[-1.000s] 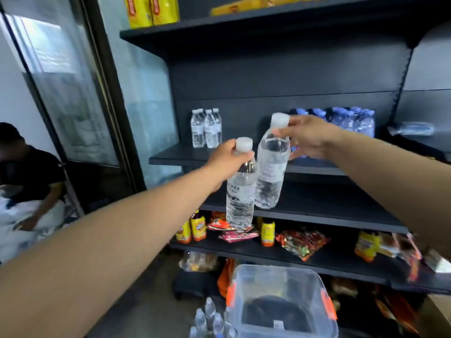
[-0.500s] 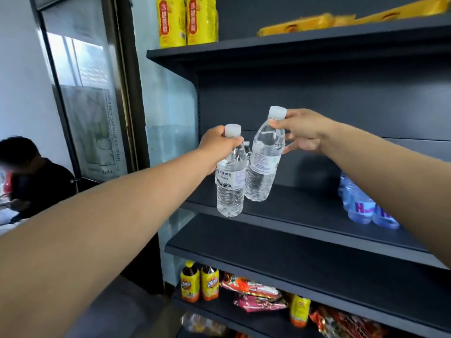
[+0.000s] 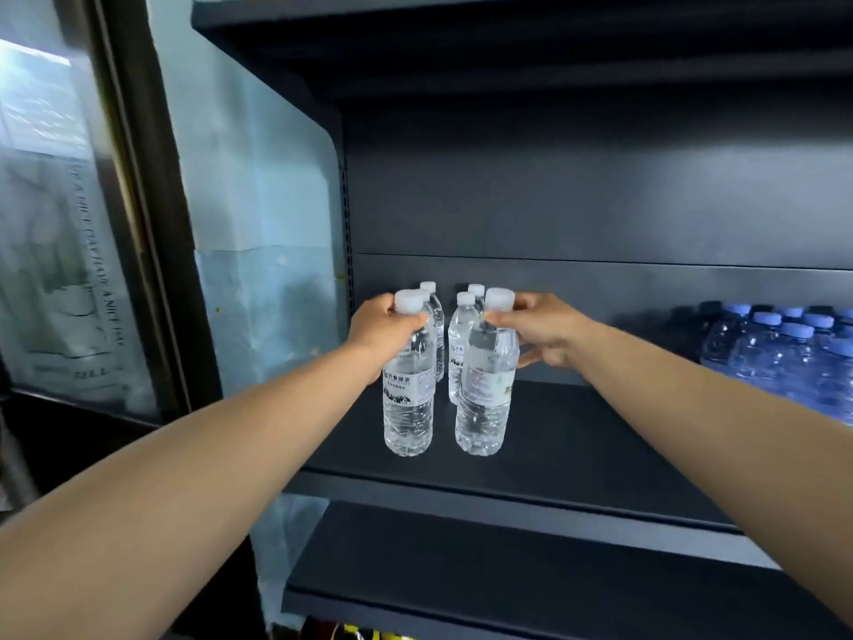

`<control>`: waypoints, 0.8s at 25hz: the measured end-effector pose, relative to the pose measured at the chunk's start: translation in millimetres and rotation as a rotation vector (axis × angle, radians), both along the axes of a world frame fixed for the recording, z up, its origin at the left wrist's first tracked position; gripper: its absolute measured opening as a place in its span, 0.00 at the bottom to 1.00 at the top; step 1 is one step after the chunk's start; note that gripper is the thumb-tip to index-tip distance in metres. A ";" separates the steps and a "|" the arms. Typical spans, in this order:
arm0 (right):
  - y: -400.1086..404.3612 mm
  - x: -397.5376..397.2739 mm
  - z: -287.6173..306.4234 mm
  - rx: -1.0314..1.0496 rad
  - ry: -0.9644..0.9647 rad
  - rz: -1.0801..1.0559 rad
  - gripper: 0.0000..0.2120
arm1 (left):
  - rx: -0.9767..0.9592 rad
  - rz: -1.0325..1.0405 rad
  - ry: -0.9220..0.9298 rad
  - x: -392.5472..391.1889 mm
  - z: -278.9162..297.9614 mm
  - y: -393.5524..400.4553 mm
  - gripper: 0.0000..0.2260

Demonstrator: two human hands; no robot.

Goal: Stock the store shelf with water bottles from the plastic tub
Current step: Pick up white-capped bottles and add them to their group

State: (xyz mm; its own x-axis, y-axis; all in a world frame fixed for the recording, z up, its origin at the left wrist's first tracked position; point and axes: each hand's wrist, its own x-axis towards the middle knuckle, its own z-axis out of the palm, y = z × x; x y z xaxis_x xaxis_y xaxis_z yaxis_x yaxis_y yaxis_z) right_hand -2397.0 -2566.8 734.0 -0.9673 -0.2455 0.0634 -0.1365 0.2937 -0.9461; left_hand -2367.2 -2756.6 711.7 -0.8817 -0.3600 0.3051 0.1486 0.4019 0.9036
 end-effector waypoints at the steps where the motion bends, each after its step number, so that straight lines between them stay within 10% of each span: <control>1: -10.8 -13.4 -9.2 0.007 -0.023 -0.025 0.10 | -0.008 -0.019 -0.027 -15.5 -8.2 -9.0 0.14; 13: -39.3 -87.7 -63.4 -0.137 -0.103 0.064 0.18 | -0.098 -0.064 0.093 -90.8 -69.0 -30.8 0.12; 20: -47.7 -88.4 -90.9 0.022 0.080 -0.036 0.32 | 0.113 -0.322 -0.131 -71.8 -122.0 -51.8 0.30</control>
State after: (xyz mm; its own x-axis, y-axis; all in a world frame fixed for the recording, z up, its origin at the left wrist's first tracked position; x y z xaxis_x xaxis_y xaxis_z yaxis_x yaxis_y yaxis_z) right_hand -2485.4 -2614.5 643.0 -0.9677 -0.2126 0.1356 -0.2001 0.3203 -0.9260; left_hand -2439.0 -2808.4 589.7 -0.9843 -0.0824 0.1559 0.1310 0.2499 0.9594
